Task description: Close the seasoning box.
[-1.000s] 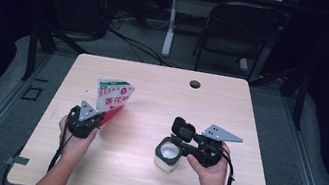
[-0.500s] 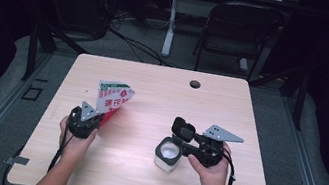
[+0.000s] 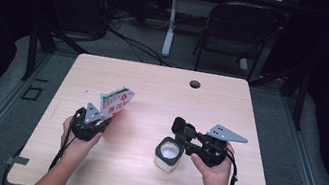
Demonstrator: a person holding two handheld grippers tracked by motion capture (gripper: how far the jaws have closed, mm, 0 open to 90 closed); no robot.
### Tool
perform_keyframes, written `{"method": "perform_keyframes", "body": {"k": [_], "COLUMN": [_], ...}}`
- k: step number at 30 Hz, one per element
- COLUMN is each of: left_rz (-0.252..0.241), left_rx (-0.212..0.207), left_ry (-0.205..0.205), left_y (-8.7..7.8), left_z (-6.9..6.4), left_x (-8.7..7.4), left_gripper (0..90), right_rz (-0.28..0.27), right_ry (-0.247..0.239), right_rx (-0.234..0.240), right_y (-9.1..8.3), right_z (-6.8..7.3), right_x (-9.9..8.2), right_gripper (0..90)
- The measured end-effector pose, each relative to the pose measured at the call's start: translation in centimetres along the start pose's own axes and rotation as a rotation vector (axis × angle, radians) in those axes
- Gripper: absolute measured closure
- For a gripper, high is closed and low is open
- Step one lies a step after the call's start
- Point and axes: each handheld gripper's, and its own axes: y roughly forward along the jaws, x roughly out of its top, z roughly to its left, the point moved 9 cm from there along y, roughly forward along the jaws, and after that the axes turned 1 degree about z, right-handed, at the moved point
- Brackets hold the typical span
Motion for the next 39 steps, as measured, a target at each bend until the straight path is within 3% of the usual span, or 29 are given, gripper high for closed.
{"method": "perform_keyframes", "body": {"k": [8, 17, 27, 39], "left_rz": [-0.020, 0.035, 0.067, 0.056], "left_rx": [-0.074, -0.122, -0.132, -0.155], "left_ry": [0.000, 0.055, 0.105, 0.115], "left_y": [0.1, 1.7, 2.5, 1.7], "left_z": [-1.7, -4.2, -5.5, -6.6], "left_x": [0.0, -1.4, -1.9, -1.8], "left_gripper": [55.7, 53.2, 48.2, 43.4], "right_rz": [-0.005, -0.019, -0.032, 0.000], "right_ry": [0.002, -0.001, 0.004, 0.017], "right_rx": [-0.019, -0.035, -0.080, -0.111], "right_y": [-0.4, -1.1, -2.2, -1.8], "right_z": [-0.3, -0.5, -1.6, -2.9], "right_x": [0.2, 0.6, 0.8, 0.2], "right_gripper": [54.2, 54.8, 54.7, 53.7]}}
